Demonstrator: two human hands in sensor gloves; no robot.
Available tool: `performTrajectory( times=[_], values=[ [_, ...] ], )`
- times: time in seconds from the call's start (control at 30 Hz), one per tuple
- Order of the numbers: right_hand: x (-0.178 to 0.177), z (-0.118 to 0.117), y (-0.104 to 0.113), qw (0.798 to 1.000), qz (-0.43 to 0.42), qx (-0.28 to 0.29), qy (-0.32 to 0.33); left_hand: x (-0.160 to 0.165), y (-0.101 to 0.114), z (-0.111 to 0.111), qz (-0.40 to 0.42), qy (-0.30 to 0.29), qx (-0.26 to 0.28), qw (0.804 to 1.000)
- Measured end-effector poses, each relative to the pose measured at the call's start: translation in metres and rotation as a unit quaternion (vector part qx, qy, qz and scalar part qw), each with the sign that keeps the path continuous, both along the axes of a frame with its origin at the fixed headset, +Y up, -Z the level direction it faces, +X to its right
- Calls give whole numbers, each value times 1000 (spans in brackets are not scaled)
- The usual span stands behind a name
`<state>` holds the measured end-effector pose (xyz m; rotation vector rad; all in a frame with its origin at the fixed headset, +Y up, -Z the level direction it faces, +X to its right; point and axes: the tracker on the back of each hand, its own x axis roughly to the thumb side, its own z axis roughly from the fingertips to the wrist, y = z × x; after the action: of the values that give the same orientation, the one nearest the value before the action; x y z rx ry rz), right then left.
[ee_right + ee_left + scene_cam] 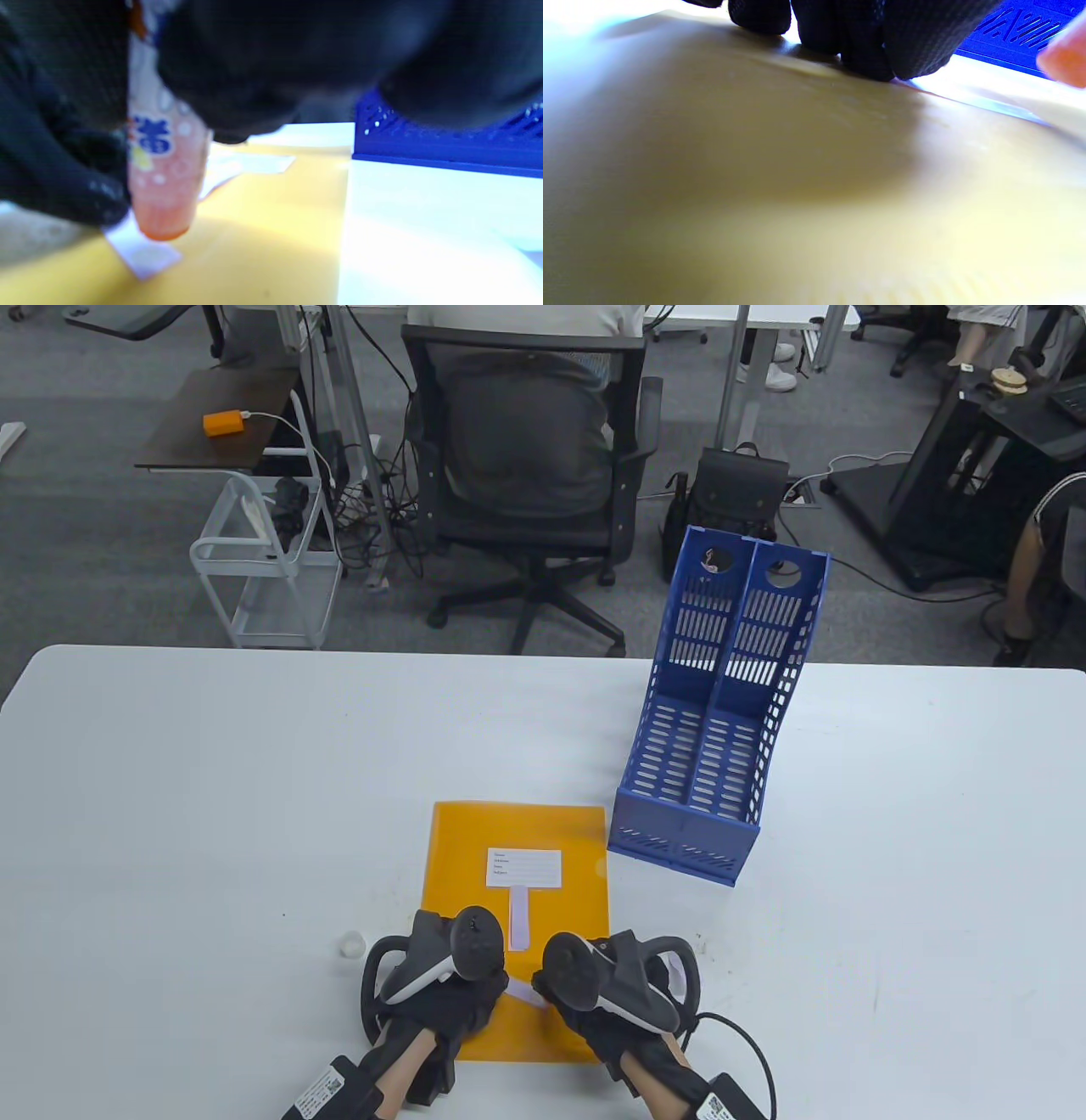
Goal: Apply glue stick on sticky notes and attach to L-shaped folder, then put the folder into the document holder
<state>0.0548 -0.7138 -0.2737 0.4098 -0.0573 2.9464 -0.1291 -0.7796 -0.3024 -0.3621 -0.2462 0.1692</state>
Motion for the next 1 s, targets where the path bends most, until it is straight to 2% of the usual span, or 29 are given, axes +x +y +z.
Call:
performTrajectory(
  times=[0.17,0.27,0.33,0.43,0.63,0.73,0.83,1.0],
  values=[
    [12,-3,2,997,-49,-53,-7,-1,0,0,3,1,-1,1000],
    [10,-4,-1,998,-44,-42,-12,-2,0,0,8,3,-4,1000],
    [8,-6,-5,999,-37,-27,-19,-2,0,0,10,4,-5,1000],
    [6,-8,-15,998,-51,-44,-17,-2,-1,0,10,4,-5,1000],
    [3,-15,-34,988,-124,-90,-3,-3,-1,0,14,4,-5,1000],
    [3,-18,-43,977,-174,-126,4,-4,-1,0,15,4,-5,1000],
    [5,-21,-49,969,-189,-156,1,-4,-1,0,15,4,-4,1000],
    [7,-23,-52,969,-193,-155,-1,-4,-1,0,15,3,-1,1000]
  ],
)
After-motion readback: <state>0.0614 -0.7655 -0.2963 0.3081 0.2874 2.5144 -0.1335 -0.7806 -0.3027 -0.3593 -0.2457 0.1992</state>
